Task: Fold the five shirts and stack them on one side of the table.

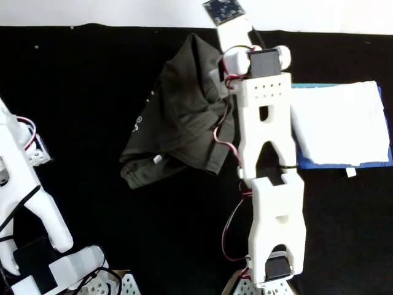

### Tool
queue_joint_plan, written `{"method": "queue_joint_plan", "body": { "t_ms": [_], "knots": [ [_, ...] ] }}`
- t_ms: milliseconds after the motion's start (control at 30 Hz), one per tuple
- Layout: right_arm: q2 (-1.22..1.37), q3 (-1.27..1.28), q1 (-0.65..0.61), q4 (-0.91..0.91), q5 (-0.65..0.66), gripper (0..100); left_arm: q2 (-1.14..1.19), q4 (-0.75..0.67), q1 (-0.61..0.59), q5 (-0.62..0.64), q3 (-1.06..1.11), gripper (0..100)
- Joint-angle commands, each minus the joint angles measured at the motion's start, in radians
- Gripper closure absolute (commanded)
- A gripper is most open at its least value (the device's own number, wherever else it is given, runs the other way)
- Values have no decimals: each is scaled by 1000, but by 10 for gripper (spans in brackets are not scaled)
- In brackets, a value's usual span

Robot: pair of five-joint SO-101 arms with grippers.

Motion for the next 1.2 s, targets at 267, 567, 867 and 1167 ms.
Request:
{"method": "queue_joint_plan", "body": {
  "t_ms": [267, 567, 867, 1167],
  "knots": [
    [-384, 924, -162, -136, -89, 776, -35, -3, 15, -5, -2, 825],
    [-384, 1152, -163, -395, -239, 724, -35, -3, 15, -5, -2, 825],
    [-363, 1182, -245, -432, -298, 763, -35, -3, 15, -5, -2, 825],
    [-174, 1110, -174, -424, -299, 826, -35, -3, 13, -5, -2, 825]
  ]
}}
